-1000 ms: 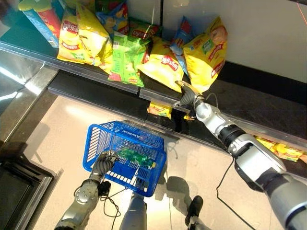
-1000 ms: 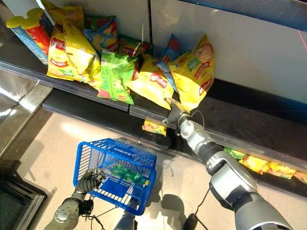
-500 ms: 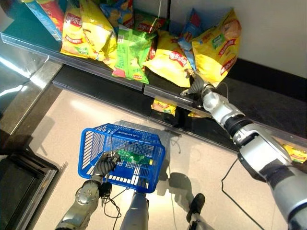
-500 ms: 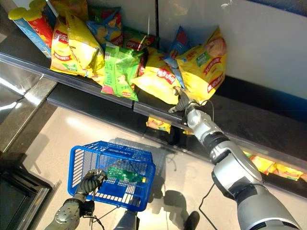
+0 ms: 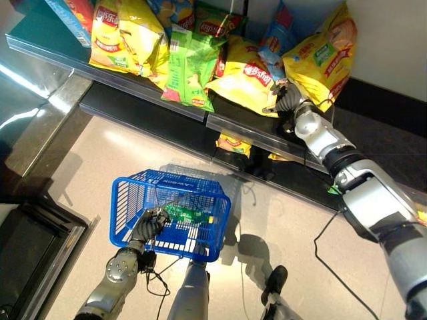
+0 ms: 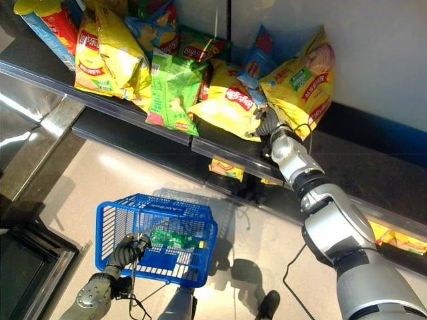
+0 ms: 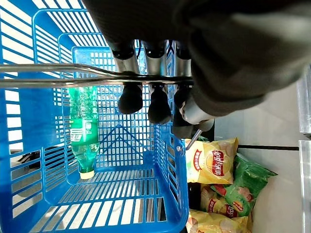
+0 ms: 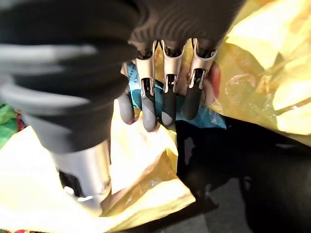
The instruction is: Pick up the snacks into the basket
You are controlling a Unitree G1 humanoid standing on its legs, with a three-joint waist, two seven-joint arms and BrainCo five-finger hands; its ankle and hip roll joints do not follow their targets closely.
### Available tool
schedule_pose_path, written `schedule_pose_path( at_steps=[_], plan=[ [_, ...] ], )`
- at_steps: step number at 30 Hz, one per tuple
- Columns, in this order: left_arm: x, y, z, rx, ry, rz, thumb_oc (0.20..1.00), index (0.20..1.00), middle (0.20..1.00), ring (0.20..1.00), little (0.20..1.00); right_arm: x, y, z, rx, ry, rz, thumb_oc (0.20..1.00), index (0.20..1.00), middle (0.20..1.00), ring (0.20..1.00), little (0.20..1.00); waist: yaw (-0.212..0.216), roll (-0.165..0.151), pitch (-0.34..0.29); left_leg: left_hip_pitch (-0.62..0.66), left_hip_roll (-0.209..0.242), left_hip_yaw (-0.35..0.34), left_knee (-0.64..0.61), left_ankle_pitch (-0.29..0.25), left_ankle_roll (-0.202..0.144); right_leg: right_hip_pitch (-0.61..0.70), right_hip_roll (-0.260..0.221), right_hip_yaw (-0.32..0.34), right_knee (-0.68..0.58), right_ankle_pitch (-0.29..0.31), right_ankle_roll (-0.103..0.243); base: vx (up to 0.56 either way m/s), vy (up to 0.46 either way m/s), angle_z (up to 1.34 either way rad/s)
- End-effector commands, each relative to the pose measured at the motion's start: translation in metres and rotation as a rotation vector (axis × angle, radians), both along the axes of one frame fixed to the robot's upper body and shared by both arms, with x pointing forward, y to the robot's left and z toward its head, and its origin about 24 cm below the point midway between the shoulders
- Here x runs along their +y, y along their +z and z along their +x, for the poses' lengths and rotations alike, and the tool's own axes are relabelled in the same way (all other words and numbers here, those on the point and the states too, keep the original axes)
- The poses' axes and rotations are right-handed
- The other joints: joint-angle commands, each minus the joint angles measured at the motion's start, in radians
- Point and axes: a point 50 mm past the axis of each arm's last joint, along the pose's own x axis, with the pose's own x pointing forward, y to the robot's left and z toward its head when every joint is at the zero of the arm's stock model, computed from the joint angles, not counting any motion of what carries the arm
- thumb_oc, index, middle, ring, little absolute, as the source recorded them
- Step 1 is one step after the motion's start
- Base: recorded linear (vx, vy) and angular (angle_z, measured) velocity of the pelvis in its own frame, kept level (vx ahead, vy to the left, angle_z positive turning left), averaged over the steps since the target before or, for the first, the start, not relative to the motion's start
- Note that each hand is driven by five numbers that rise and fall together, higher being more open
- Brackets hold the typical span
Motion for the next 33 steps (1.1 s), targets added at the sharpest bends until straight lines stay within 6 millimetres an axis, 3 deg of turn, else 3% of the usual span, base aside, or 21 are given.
schedule_pose_path(
  at_steps=[1,4,5,6,7,9,10,11,18,29,31,33],
  plan=[
    [-0.011,0.051,0.002,-0.253,-0.115,-0.01,0.2,0.2,0.2,0.2,0.2,0.001,0.066,-0.014,-0.211,0.003,-0.038,1.0,1.0,1.0,1.0,1.0,0.006,-0.027,0.024,0.022,-0.02,0.046,0.097,-0.126,-0.009,-0.06,-0.062,0.041,0.142,-0.022,0.016,0.0,0.0,0.0],
    [-0.012,0.053,0.002,-0.261,-0.122,-0.011,0.2,0.2,0.2,0.2,0.2,-0.002,0.065,-0.014,-0.215,-0.007,-0.017,1.0,1.0,1.0,1.0,1.0,0.005,-0.019,0.031,0.008,-0.029,0.044,0.11,-0.13,-0.006,-0.07,-0.067,0.044,0.152,-0.024,0.016,0.0,0.0,0.0],
    [-0.013,0.053,0.002,-0.265,-0.122,-0.016,0.2,0.2,0.2,0.2,0.2,-0.003,0.063,-0.014,-0.216,-0.013,-0.003,0.881,0.881,0.881,0.881,0.881,0.006,-0.012,0.036,-0.001,-0.034,0.044,0.117,-0.132,-0.004,-0.076,-0.068,0.047,0.155,-0.025,0.016,0.0,0.0,0.0],
    [-0.013,0.053,0.002,-0.265,-0.122,-0.016,0.2,0.2,0.2,0.2,0.2,-0.003,0.063,-0.014,-0.216,-0.013,-0.003,0.815,0.815,0.815,0.815,0.815,0.006,-0.012,0.036,-0.001,-0.034,0.044,0.117,-0.132,-0.004,-0.076,-0.068,0.047,0.155,-0.025,0.016,0.0,0.027,0.05],
    [-0.013,0.053,0.002,-0.264,-0.119,-0.016,0.2,0.2,0.2,0.2,0.2,-0.002,0.06,-0.012,-0.203,-0.015,-0.008,0.633,0.633,0.633,0.633,0.633,0.007,-0.008,0.041,-0.007,-0.038,0.045,0.119,-0.131,-0.003,-0.079,-0.07,0.05,0.157,-0.025,0.016,0.01,0.009,0.03],
    [-0.013,0.053,0.003,-0.265,-0.12,-0.016,0.2,0.2,0.2,0.2,0.2,-0.002,0.058,-0.011,-0.194,-0.016,-0.011,0.649,0.649,0.649,0.649,0.649,0.007,-0.005,0.043,-0.011,-0.041,0.045,0.121,-0.131,-0.003,-0.081,-0.073,0.049,0.158,-0.025,0.017,0.0,0.004,0.02],
    [-0.014,0.053,0.003,-0.265,-0.12,-0.018,0.2,0.2,0.2,0.2,0.2,-0.006,0.056,-0.011,-0.183,-0.031,-0.015,0.953,0.953,0.953,0.953,0.953,0.007,0.001,0.047,-0.016,-0.046,0.04,0.123,-0.129,-0.002,-0.081,-0.077,0.048,0.161,-0.025,0.017,0.01,-0.007,0.04],
    [-0.014,0.053,0.003,-0.267,-0.121,-0.016,0.2,0.2,0.2,0.2,0.2,-0.007,0.057,-0.011,-0.185,-0.037,-0.017,1.0,1.0,1.0,1.0,1.0,0.006,0.004,0.049,-0.02,-0.05,0.038,0.125,-0.127,-0.003,-0.082,-0.078,0.046,0.164,-0.024,0.018,0.01,-0.007,0.04],
    [-0.014,0.053,0.003,-0.275,-0.102,-0.019,0.2,0.2,0.2,0.2,0.2,-0.003,0.057,-0.013,-0.228,-0.031,-0.019,1.0,1.0,1.0,1.0,1.0,0.005,0.011,0.052,-0.023,-0.063,0.033,0.121,-0.127,0.005,-0.084,-0.086,0.044,0.167,-0.027,0.018,0.0,0.018,0.08],
    [-0.014,0.055,0.006,-0.287,-0.087,-0.01,0.2,0.2,0.2,0.2,0.2,0.014,0.025,-0.006,-0.143,0.0,-0.048,1.0,1.0,1.0,1.0,1.0,0.006,0.01,0.056,-0.029,-0.063,0.031,0.112,-0.12,0.006,-0.093,-0.084,0.047,0.16,-0.02,0.016,0.0,0.004,0.0],
    [-0.015,0.054,0.006,-0.284,-0.089,-0.013,0.2,0.2,0.2,0.2,0.2,0.017,0.021,-0.005,-0.129,0.003,-0.057,0.2,0.2,0.2,0.2,0.2,0.006,0.012,0.056,-0.028,-0.062,0.032,0.105,-0.116,0.007,-0.096,-0.085,0.047,0.16,-0.019,0.016,0.0,0.0,0.0],
    [-0.015,0.054,0.006,-0.284,-0.091,-0.013,0.2,0.2,0.2,0.2,0.2,0.018,0.019,-0.004,-0.123,0.007,-0.059,0.2,0.2,0.2,0.2,0.2,0.006,0.013,0.056,-0.028,-0.061,0.032,0.105,-0.115,0.007,-0.098,-0.086,0.046,0.161,-0.019,0.016,0.0,0.0,0.0]
  ],
)
